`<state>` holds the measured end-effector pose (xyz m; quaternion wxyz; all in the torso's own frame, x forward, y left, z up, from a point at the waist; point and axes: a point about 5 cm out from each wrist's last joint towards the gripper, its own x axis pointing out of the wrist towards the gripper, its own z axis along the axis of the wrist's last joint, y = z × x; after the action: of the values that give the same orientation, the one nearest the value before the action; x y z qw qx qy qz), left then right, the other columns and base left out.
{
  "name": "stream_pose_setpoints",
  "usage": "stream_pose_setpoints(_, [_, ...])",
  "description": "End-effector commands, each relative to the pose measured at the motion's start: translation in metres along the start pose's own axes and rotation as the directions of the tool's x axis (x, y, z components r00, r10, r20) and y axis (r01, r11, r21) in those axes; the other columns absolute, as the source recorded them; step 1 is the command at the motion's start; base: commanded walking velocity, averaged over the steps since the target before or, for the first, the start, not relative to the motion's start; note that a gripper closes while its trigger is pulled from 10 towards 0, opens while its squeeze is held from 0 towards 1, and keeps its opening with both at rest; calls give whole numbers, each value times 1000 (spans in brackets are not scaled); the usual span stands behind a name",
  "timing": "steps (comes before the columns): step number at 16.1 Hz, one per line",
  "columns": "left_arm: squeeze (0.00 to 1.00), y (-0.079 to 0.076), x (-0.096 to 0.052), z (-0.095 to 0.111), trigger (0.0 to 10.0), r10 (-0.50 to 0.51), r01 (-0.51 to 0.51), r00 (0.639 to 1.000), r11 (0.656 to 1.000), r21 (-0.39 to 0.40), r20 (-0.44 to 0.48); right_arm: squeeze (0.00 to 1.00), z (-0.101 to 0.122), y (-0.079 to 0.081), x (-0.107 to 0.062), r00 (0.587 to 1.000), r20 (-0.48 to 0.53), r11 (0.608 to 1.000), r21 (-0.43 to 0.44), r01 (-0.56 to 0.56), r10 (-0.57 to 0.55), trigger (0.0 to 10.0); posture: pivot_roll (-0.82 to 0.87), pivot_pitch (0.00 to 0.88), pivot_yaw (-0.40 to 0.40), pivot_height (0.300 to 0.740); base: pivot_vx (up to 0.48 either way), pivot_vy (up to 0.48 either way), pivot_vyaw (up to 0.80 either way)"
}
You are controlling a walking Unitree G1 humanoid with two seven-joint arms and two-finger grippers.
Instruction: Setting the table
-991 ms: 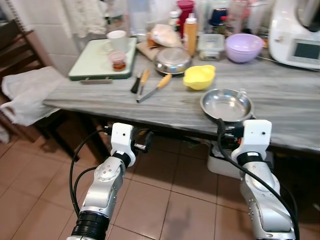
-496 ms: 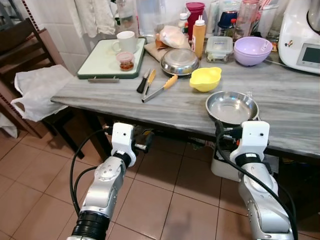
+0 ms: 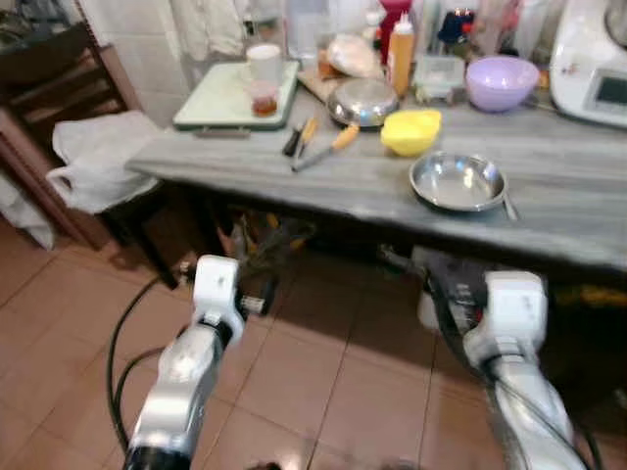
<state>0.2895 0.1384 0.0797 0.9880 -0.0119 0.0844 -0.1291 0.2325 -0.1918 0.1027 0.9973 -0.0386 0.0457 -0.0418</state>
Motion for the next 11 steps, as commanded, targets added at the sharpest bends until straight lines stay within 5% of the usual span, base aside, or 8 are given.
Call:
stream_pose_setpoints(1, [0,5,-2,1,10000,22,-22,1000,1000,8,0,0,13,3,4,998,53,1000,3,-23,23,10000,-185,41,100,740,-360,0,0])
stream_pose_setpoints(11, [0,10,-8,3,10000,21,-20,1000,998,51,-11,0,14,3,2,999,48,1000,8,-21,21,10000,-181,39,103,740,-312,0,0])
